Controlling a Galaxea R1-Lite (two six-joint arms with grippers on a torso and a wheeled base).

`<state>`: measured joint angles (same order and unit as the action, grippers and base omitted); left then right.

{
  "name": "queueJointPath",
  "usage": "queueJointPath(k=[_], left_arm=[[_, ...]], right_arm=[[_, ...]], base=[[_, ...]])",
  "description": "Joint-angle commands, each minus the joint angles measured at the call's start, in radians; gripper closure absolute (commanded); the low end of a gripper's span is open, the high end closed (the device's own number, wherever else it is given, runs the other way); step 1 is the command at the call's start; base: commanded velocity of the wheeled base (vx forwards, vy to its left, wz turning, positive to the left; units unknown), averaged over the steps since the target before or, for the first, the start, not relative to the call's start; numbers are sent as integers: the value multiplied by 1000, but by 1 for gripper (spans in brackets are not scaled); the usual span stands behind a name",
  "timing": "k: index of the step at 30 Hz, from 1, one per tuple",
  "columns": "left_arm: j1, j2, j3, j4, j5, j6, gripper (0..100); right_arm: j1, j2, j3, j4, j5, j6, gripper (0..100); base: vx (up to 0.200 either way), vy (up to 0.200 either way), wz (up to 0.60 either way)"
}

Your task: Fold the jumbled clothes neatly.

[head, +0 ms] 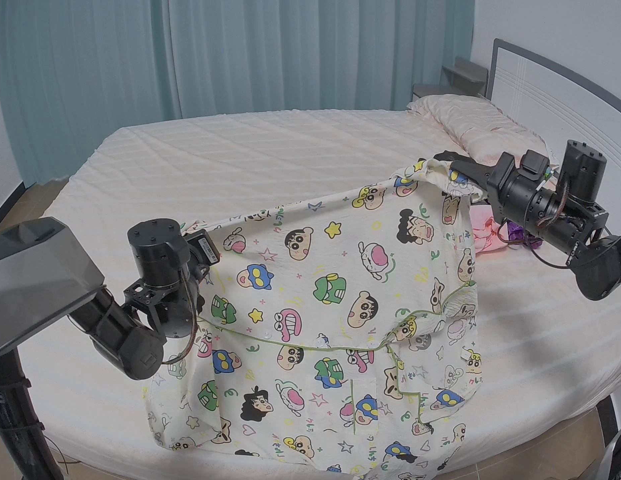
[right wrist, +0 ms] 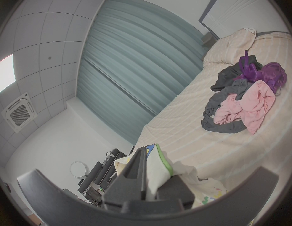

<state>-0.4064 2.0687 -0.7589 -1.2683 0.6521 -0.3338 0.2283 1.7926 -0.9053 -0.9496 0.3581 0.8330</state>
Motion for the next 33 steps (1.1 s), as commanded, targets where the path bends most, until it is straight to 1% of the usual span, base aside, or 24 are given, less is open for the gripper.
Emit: queueJointPath(k=[1, 8, 9, 13, 14, 16, 17, 18, 19, 21, 23, 26, 27, 30, 33], left_arm=[[9, 111, -71, 1, 1, -1, 100], [26, 191, -195, 90, 1, -2, 100], [26, 205, -211, 96, 1, -2, 0], [31, 231, -238, 127, 1, -2, 0], [34, 243, -243, 142, 1, -2, 0], [44, 255, -252, 147, 1, -1, 0], [58, 266, -263, 147, 3, 6, 0], [64, 271, -269, 147, 3, 7, 0], [66, 272, -272, 147, 3, 7, 0], [83, 277, -306, 150, 3, 9, 0], [97, 278, -329, 175, 3, 19, 0], [109, 278, -352, 202, 3, 27, 0], [126, 278, -373, 241, 3, 44, 0], [152, 277, -418, 293, -3, 90, 0], [167, 272, -473, 320, -3, 96, 0]], right_arm=[[3, 123, -32, -12, -18, 0, 100], [11, 240, -92, -25, -36, 0, 100], [11, 258, -109, -34, -36, 5, 0], [13, 314, -142, -46, -42, 11, 0], [14, 341, -156, -44, -53, 11, 0], [25, 378, -175, -49, -82, 12, 0], [31, 406, -195, -58, -120, 12, 0], [34, 418, -204, -64, -143, 12, 0], [36, 423, -207, -67, -151, 12, 0], [42, 459, -225, -98, -192, 14, 0], [42, 478, -230, -117, -208, 14, 0], [40, 476, -222, -121, -212, 14, 0], [37, 470, -208, -121, -212, 12, 0], [29, 455, -178, -121, -212, 11, 0], [19, 429, -141, -121, -206, 9, 0]], base=[[0, 0, 0], [0, 0, 0], [0, 0, 0], [0, 0, 0], [0, 0, 0], [0, 0, 0], [0, 0, 0], [0, 0, 0], [0, 0, 0], [0, 0, 0], [0, 0, 0], [0, 0, 0], [0, 0, 0], [0, 0, 0], [0, 0, 0]])
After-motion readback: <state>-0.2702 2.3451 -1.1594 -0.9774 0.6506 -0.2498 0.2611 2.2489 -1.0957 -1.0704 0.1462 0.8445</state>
